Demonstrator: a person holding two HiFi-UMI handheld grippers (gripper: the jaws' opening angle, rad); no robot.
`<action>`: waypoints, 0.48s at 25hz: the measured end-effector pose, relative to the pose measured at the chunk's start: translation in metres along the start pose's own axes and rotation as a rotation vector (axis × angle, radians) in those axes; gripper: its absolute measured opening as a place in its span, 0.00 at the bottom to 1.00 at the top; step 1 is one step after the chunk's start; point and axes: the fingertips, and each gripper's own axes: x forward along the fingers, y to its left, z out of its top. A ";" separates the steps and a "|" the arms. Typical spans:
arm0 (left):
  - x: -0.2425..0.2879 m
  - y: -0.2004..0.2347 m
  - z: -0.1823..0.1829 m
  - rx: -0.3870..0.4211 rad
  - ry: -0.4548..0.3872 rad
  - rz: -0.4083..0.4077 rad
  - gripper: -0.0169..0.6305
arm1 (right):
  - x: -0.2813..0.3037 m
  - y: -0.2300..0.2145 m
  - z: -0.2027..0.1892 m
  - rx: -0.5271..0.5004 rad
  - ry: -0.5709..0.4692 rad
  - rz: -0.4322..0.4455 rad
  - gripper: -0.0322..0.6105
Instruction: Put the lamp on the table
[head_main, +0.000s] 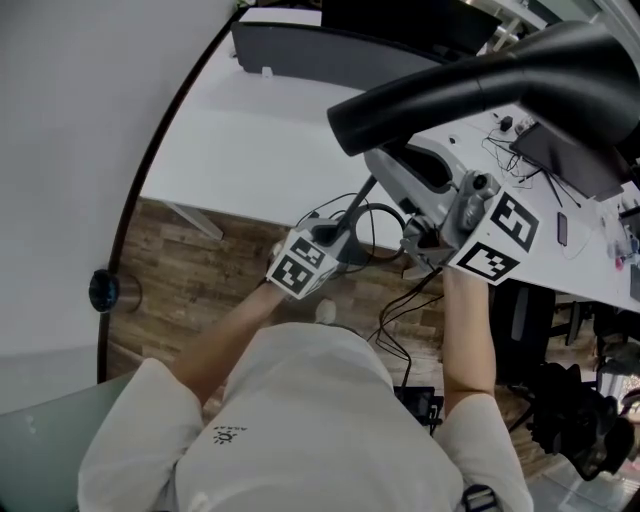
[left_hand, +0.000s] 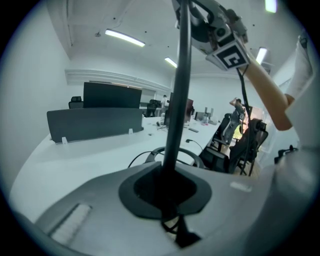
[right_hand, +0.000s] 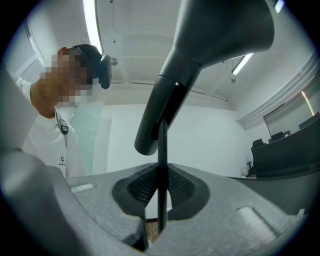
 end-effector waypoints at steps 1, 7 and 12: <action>0.005 0.002 0.002 -0.002 0.000 0.003 0.04 | -0.001 -0.005 0.000 0.001 0.002 0.003 0.11; 0.033 0.006 0.015 -0.020 0.010 0.003 0.04 | -0.014 -0.036 -0.001 0.010 0.003 0.013 0.10; 0.050 0.011 0.017 -0.030 0.018 0.012 0.04 | -0.020 -0.055 -0.005 0.023 0.008 0.021 0.11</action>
